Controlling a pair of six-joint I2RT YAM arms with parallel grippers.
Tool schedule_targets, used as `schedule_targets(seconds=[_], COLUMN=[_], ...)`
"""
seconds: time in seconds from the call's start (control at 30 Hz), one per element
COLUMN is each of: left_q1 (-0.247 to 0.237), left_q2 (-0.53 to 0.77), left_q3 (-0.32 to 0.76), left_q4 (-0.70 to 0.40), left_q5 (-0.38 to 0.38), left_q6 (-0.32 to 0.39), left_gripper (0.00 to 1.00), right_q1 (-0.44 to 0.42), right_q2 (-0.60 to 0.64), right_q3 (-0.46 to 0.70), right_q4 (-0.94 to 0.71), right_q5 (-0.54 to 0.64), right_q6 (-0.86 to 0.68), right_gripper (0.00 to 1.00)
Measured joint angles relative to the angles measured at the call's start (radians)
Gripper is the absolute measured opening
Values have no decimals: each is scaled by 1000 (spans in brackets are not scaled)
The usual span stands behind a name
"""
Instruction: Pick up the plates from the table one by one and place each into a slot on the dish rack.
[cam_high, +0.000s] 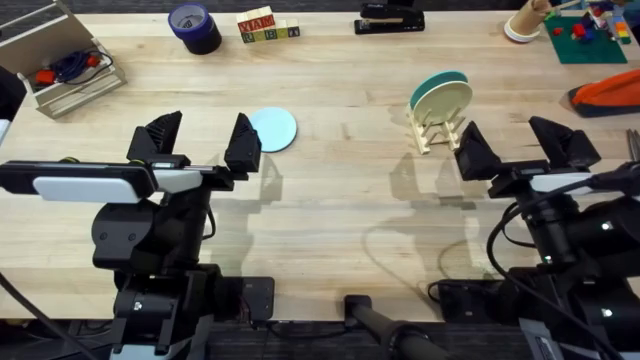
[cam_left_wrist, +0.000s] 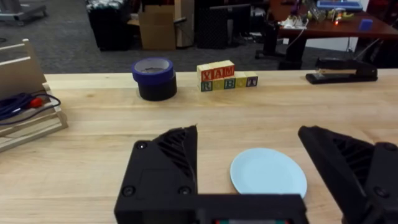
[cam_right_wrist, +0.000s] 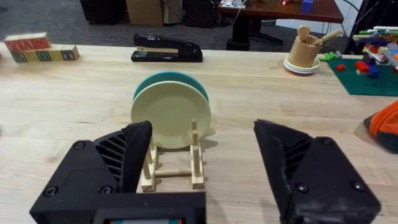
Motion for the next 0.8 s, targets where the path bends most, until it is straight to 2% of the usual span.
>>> schedule_targets(seconds=[0.8], left_q1=[0], left_q2=[0], left_q3=[0], left_q4=[-22], left_q5=[0], left_q6=[0], left_gripper=[993], right_q1=[0], right_q2=[0], right_q3=[0], right_q4=[-4], right_q5=[-2], right_q6=[-5], right_gripper=[993])
